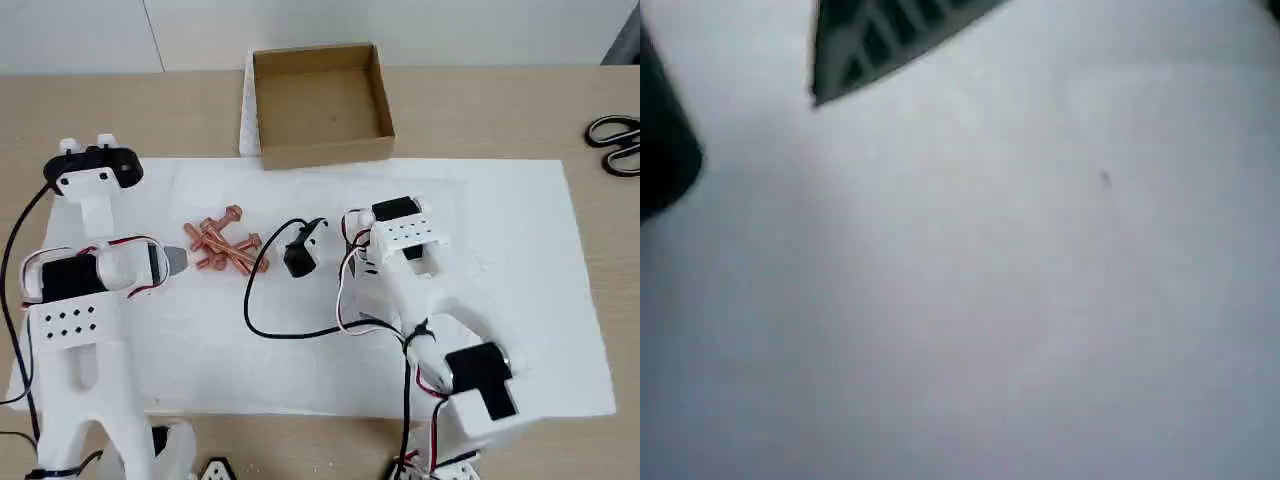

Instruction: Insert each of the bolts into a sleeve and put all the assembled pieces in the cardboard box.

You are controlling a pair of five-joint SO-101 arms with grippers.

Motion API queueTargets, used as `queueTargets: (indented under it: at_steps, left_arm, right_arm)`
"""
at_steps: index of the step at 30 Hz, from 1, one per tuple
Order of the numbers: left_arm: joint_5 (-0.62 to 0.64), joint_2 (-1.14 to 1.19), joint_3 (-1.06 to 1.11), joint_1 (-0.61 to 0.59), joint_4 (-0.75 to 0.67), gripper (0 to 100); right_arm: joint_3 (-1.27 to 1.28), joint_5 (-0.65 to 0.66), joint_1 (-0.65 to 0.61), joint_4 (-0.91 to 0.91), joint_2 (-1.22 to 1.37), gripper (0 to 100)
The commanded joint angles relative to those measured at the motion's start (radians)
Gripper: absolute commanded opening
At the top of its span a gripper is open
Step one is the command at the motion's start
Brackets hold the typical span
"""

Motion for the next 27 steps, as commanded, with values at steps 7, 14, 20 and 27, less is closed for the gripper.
queueTargets:
  at_steps: [7,14,20,27]
  left_arm:
    - [0.003,-0.005,-0.004,-0.005,-0.018,26]
    - [0.003,-0.005,-0.004,-0.005,-0.018,26]
    - [0.003,-0.005,-0.004,-0.005,-0.018,26]
    - [0.003,-0.005,-0.004,-0.005,-0.018,26]
  right_arm:
    - [-0.02,0.002,0.007,-0.045,0.071,24.1]
    - [-0.057,0.002,0.01,-0.036,0.071,15.1]
    - [-0.058,-0.006,0.013,-0.036,0.071,0.2]
    - [-0.153,-0.061,0.107,0.01,0.07,0.5]
